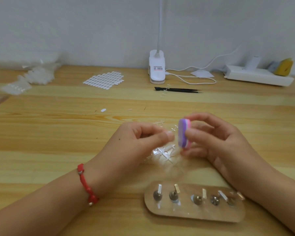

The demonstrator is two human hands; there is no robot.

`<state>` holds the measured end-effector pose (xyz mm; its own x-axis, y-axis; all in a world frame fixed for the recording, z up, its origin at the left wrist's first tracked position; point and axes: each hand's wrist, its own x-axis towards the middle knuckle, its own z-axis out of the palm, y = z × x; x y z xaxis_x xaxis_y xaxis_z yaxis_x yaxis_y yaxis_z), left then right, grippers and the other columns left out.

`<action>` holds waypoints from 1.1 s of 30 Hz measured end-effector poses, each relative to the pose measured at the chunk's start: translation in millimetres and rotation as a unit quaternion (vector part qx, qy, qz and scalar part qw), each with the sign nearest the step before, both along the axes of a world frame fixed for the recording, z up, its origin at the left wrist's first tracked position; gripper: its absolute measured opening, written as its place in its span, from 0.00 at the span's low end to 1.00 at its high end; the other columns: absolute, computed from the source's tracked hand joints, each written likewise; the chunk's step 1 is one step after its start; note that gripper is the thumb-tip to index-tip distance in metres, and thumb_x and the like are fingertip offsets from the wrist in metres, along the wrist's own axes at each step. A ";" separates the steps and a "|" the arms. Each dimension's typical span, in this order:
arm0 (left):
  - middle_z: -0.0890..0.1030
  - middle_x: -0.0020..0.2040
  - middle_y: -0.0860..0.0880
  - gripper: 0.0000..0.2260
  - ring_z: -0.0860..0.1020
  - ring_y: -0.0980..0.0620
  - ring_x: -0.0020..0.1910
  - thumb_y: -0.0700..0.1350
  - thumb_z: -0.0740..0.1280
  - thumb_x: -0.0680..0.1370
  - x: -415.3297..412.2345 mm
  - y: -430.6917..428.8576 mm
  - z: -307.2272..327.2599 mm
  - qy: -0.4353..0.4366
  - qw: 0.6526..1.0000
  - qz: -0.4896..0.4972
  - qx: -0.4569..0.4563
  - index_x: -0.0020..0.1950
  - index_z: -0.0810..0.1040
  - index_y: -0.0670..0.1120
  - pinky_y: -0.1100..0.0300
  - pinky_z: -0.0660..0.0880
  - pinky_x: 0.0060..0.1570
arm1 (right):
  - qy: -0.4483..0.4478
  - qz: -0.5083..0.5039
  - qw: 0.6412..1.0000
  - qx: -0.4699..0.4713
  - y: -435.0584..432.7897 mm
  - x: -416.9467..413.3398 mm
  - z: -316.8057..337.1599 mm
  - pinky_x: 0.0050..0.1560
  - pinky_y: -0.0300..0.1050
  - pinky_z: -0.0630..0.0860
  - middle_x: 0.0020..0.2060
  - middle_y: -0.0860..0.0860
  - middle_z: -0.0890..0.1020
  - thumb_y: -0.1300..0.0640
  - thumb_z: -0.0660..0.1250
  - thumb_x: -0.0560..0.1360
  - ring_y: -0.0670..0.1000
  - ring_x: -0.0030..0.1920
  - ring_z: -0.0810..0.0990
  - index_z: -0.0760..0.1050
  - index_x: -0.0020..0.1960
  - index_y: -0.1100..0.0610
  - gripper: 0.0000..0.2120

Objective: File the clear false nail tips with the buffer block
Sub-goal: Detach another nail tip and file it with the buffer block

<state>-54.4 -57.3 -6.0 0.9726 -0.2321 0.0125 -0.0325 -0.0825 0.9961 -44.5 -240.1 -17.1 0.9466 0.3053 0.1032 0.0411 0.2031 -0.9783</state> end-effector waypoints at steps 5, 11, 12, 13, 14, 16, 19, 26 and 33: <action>0.72 0.22 0.59 0.10 0.68 0.64 0.22 0.49 0.70 0.68 -0.5 -0.9 -1.4 -0.009 1.000 0.012 -0.004 0.39 0.83 0.43 0.76 0.63 0.26 | 0.007 0.012 1.000 -0.024 -2.7 3.0 -2.9 0.35 0.40 0.80 0.38 0.53 0.83 0.59 0.77 0.63 0.49 0.35 0.81 0.85 0.46 0.51 0.12; 0.75 0.25 0.59 0.09 0.71 0.65 0.25 0.49 0.70 0.69 -2.9 -2.5 -2.2 -0.030 0.999 0.012 0.007 0.39 0.84 0.44 0.76 0.65 0.28 | -0.006 0.038 0.998 -0.048 -3.5 0.5 -3.4 0.37 0.41 0.80 0.40 0.51 0.85 0.53 0.74 0.64 0.47 0.36 0.82 0.85 0.46 0.50 0.10; 0.73 0.22 0.59 0.10 0.70 0.64 0.22 0.50 0.69 0.68 -2.6 -1.9 -1.4 -0.033 0.999 0.024 0.001 0.39 0.83 0.44 0.76 0.64 0.26 | -0.003 0.036 0.998 -0.044 -3.7 0.4 -3.9 0.37 0.41 0.80 0.39 0.52 0.85 0.53 0.74 0.64 0.47 0.36 0.82 0.84 0.45 0.51 0.10; 0.71 0.21 0.60 0.11 0.69 0.64 0.21 0.50 0.69 0.68 -2.1 -1.5 -0.8 -0.033 0.999 0.030 -0.003 0.40 0.83 0.44 0.76 0.63 0.25 | -0.003 0.033 0.999 -0.039 -3.6 1.0 -4.7 0.37 0.42 0.81 0.39 0.52 0.84 0.54 0.74 0.64 0.47 0.36 0.82 0.84 0.45 0.51 0.10; 0.70 0.20 0.60 0.11 0.68 0.64 0.20 0.50 0.69 0.68 -2.0 -1.8 -0.1 -0.031 0.999 0.027 -0.003 0.40 0.83 0.43 0.76 0.63 0.24 | -0.003 0.028 0.999 -0.032 -3.5 1.2 -4.8 0.38 0.42 0.81 0.39 0.53 0.84 0.55 0.76 0.64 0.48 0.37 0.82 0.84 0.45 0.51 0.10; 0.71 0.21 0.60 0.09 0.69 0.64 0.21 0.47 0.69 0.70 -3.3 -3.7 0.4 -0.030 0.999 0.011 0.000 0.41 0.83 0.41 0.77 0.62 0.24 | -0.008 0.023 0.999 -0.025 -2.7 1.4 -4.1 0.39 0.42 0.81 0.39 0.53 0.84 0.56 0.78 0.64 0.48 0.38 0.82 0.84 0.46 0.51 0.11; 0.71 0.21 0.60 0.09 0.68 0.63 0.21 0.48 0.69 0.68 -4.8 -4.2 0.8 -0.042 0.999 0.026 -0.009 0.39 0.83 0.43 0.76 0.63 0.25 | -0.014 0.037 0.998 -0.038 -3.1 0.0 -3.8 0.39 0.42 0.81 0.41 0.53 0.85 0.56 0.77 0.65 0.48 0.39 0.83 0.84 0.47 0.50 0.10; 0.70 0.19 0.60 0.07 0.69 0.64 0.21 0.47 0.69 0.71 -5.5 -5.4 1.9 -0.053 0.998 0.028 0.002 0.39 0.82 0.44 0.77 0.63 0.25 | -0.006 -0.007 1.000 0.011 -3.4 2.8 -3.9 0.37 0.41 0.81 0.36 0.53 0.83 0.59 0.80 0.60 0.49 0.35 0.82 0.84 0.45 0.51 0.15; 0.65 0.21 0.57 0.11 0.59 0.58 0.22 0.54 0.70 0.65 -2.4 -1.8 -0.9 -0.031 0.998 0.050 -0.027 0.37 0.84 0.47 0.71 0.58 0.23 | -0.012 0.023 1.000 0.004 -2.4 1.2 -3.3 0.37 0.40 0.80 0.37 0.53 0.84 0.54 0.76 0.61 0.50 0.36 0.83 0.83 0.45 0.50 0.12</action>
